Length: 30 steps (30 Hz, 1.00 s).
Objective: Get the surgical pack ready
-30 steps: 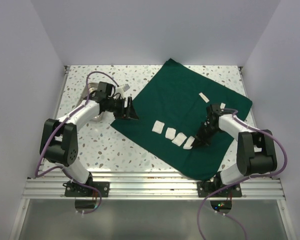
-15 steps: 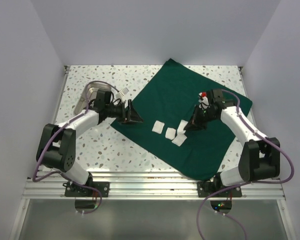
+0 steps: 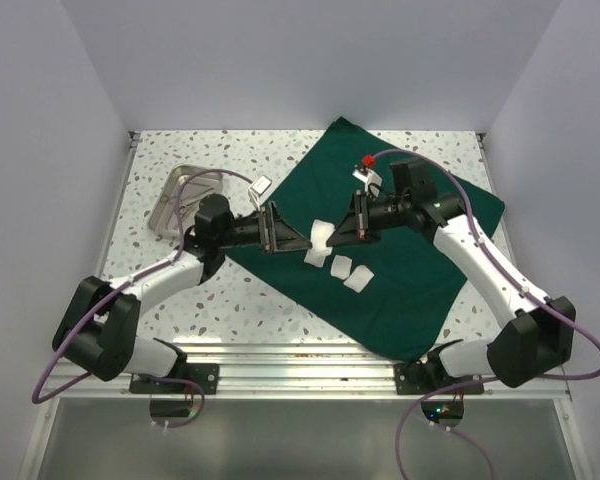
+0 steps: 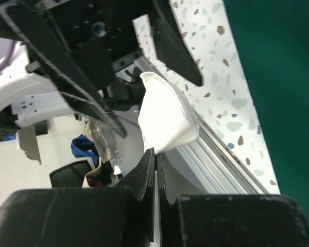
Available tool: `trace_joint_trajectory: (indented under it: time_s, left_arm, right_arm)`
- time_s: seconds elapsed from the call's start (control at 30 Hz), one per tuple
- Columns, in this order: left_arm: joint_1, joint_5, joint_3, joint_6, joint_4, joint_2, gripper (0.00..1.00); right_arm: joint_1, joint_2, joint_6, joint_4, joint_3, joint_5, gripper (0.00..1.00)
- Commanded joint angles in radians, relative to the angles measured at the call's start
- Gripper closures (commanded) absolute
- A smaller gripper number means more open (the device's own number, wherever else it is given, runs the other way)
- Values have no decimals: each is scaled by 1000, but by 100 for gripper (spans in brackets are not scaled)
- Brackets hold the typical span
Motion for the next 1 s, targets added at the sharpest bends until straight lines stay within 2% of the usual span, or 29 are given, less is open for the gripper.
trace_joint_trajectory:
  time_s: [0.0, 0.23, 0.37, 0.47, 0.5, 0.6, 0.63, 0.67, 0.73, 0.77, 0.8, 0.83, 0.93, 0.97]
  left_arm:
    - [-20, -51, -44, -96, 170, -34, 8]
    - [-48, -62, -70, -184, 310, -17, 10]
    - [-49, -54, -86, -260, 401, 4, 15]
    - [-49, -41, -84, -302, 480, 38, 30]
    - [-49, -39, -81, -306, 482, 46, 46]
    - [-48, -34, -71, -332, 510, 79, 69]
    - [-48, -33, -66, -340, 523, 90, 71]
    - [-46, -25, -63, -357, 546, 112, 79]
    - [-42, -16, -49, -369, 566, 136, 84]
    - [-31, -10, -44, -384, 588, 158, 93]
    - [-20, -4, -41, -391, 597, 167, 100]
    - [-7, 1, -38, -400, 599, 176, 100]
    - [108, 15, -43, -380, 562, 176, 100]
    - [191, 15, -40, -336, 497, 169, 100]
  right_arm:
    - [19, -42, 65, 63, 22, -67, 100]
    - [36, -59, 68, 81, -14, -76, 100]
    - [41, -37, 57, 80, -7, -79, 100]
    - [39, -19, 48, 83, -2, -82, 100]
    - [39, -11, 47, 84, 2, -81, 100]
    - [43, 16, 37, 89, 19, -83, 100]
    - [41, 26, 36, 86, 22, -81, 100]
    - [43, 36, 34, 86, 28, -78, 100]
    - [41, 59, 28, 86, 42, -81, 100]
    - [41, 69, 28, 83, 50, -66, 100]
    - [43, 79, 22, 68, 61, -46, 96]
    - [41, 101, -13, -10, 97, -15, 72]
    - [38, 160, -88, -188, 179, 213, 40]
    - [32, 174, -98, -221, 191, 262, 24]
